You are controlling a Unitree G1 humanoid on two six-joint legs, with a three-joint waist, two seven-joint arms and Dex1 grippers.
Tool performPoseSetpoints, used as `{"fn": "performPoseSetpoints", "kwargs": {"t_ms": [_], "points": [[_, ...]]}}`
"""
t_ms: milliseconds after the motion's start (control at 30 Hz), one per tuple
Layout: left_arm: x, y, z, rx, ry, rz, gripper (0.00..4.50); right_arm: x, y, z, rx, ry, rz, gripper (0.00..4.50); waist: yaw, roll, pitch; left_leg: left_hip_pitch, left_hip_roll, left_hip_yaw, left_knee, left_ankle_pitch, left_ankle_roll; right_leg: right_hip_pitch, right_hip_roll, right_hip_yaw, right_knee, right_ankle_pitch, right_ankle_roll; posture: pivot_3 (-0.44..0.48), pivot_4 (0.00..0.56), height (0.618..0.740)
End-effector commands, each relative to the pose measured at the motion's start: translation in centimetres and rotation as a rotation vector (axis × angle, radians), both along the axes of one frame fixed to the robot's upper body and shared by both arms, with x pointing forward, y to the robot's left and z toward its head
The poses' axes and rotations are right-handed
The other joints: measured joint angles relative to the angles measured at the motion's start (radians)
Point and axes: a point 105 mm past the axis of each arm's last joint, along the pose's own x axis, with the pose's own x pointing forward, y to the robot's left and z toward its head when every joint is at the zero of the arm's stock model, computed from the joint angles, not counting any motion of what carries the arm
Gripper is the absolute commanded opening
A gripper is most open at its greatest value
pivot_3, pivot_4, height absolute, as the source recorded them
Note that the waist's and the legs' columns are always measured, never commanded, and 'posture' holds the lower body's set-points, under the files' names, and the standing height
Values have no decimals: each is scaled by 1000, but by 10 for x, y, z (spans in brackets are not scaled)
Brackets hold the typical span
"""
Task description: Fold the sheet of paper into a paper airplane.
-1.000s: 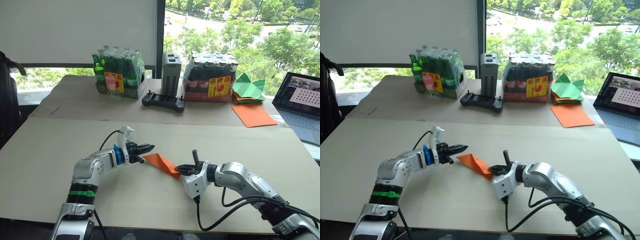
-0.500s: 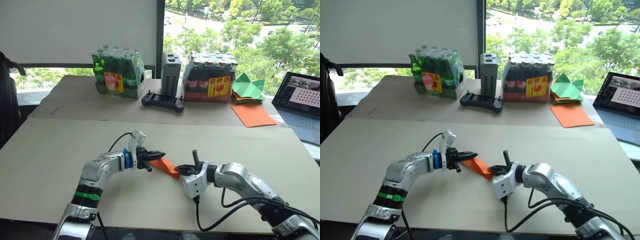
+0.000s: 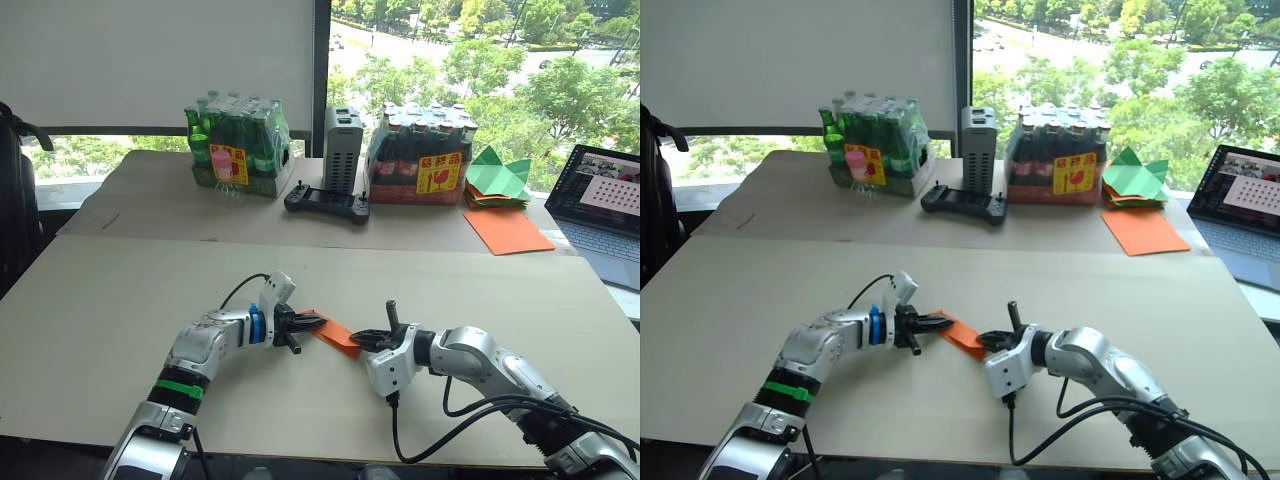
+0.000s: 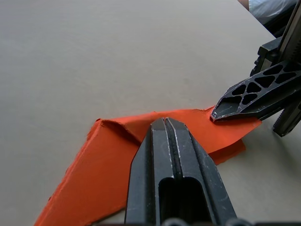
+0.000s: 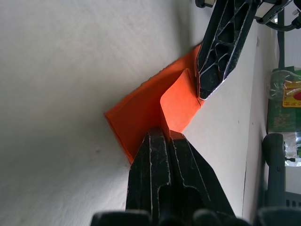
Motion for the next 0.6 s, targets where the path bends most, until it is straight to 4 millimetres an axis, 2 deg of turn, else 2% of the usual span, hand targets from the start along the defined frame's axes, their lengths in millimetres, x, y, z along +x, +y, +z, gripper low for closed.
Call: {"fn": "performPoseSetpoints", "kwargs": {"t_ms": [33,233,333,600], "points": [[3,-5,1,10,-25,-11,0,-17,-4,-29,-81,126,25,19,1,0,0,0,0,0,0,0,0,0,0,0,0,0,0,0,150,740],[4,-9,-1,13,-24,-21,0,-27,0,-30,-20,232,24,19,5,0,-1,0,0,0,0,0,0,0,0,0,0,0,0,0,150,740],[3,-12,-2,9,-24,-25,0,-32,2,-29,52,307,4,783,7,0,-2,0,0,0,0,0,0,1,0,0,0,0,0,0,150,740],[0,-13,-2,4,-17,-33,0,-39,14,-8,408,621,-132,3555,9,0,-3,1,0,0,0,0,0,2,0,0,0,0,0,0,150,740]]}}
